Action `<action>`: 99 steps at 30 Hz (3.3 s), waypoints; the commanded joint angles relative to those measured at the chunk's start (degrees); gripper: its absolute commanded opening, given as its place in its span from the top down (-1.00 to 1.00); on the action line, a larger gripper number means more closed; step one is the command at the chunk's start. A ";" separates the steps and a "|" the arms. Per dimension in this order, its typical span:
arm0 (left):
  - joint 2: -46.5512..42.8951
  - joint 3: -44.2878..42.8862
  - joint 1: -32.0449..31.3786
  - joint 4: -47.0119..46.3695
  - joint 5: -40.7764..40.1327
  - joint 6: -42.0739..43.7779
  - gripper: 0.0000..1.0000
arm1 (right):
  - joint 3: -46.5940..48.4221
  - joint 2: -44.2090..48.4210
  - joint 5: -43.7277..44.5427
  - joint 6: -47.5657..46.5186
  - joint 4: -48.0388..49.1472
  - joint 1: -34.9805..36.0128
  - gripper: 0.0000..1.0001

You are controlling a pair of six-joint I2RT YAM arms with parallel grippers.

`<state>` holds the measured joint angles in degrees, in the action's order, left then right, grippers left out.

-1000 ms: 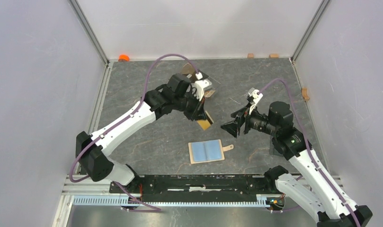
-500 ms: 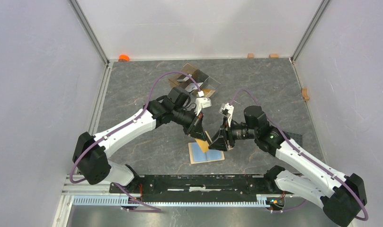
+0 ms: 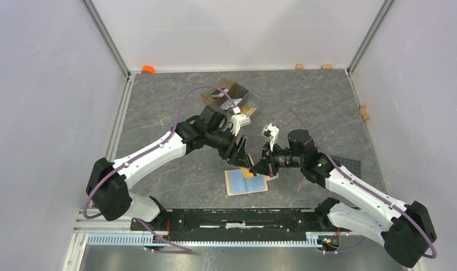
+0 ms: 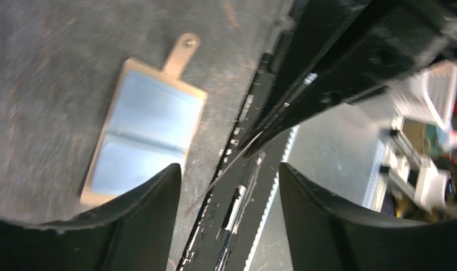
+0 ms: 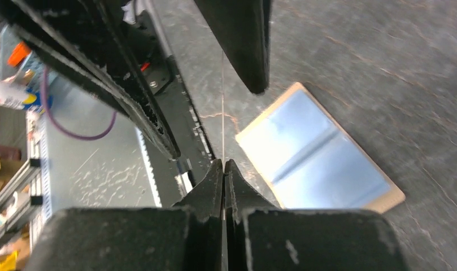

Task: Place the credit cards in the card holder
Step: Pick up the credit card from the storage box, then insert the credit card into the card holder.

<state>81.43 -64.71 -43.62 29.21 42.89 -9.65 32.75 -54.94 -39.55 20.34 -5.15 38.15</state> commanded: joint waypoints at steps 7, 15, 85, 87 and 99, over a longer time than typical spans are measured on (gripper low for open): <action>-6.45 18.77 -0.26 -10.34 -29.30 -27.84 -0.57 | -8.48 -5.01 7.76 11.76 1.93 -0.53 1.00; -5.76 24.72 -0.51 -15.57 -30.62 -33.41 -0.54 | -13.95 -8.51 6.61 21.73 9.69 -2.23 1.00; 2.77 26.94 -1.47 -13.24 -30.06 -30.36 0.36 | -15.46 -31.17 6.74 30.20 26.77 -3.98 1.00; 2.89 26.98 -1.47 -13.26 -30.06 -30.26 0.37 | -15.44 -31.35 7.09 30.20 26.92 -3.98 1.00; 3.43 27.00 -1.47 -13.22 -30.04 -30.17 0.44 | -14.04 -33.29 9.46 29.85 25.98 -3.96 1.00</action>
<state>83.74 -38.06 -44.82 16.08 12.64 -41.63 17.91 -86.46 -36.84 51.42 23.11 34.33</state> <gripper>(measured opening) 0.287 0.007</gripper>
